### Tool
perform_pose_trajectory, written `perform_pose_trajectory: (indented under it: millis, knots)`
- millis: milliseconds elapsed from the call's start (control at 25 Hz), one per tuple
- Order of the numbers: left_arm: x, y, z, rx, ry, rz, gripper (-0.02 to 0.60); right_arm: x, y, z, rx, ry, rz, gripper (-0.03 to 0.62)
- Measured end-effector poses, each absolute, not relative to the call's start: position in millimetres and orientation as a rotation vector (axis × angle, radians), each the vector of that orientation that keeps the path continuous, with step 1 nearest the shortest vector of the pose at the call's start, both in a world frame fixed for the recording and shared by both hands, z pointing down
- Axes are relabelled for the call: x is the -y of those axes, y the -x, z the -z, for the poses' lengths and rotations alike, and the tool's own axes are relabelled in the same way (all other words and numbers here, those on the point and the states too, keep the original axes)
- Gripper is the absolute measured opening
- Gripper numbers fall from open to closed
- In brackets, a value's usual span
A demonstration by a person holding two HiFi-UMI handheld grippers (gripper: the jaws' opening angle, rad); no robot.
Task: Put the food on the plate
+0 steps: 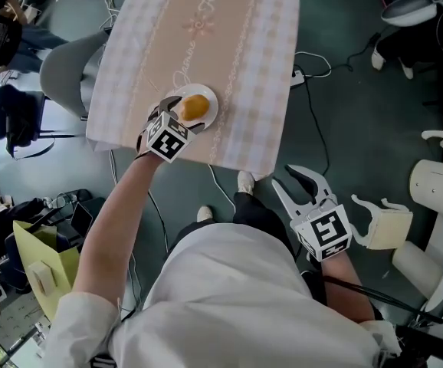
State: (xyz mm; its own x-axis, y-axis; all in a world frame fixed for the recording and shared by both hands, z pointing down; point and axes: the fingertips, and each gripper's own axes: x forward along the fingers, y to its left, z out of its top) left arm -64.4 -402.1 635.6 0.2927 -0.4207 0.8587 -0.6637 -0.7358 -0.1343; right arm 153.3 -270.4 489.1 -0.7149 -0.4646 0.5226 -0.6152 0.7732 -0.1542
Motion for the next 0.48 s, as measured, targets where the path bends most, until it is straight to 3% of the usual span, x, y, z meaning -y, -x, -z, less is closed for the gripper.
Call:
perform_pose_trajectory:
  millis: [480]
  knots:
    - [320.2,93.1,-526.9,1.116,-2.402,-0.773,0.394,231.8,-98.6,-467.1,2.526,-0.806,-0.310,0.140]
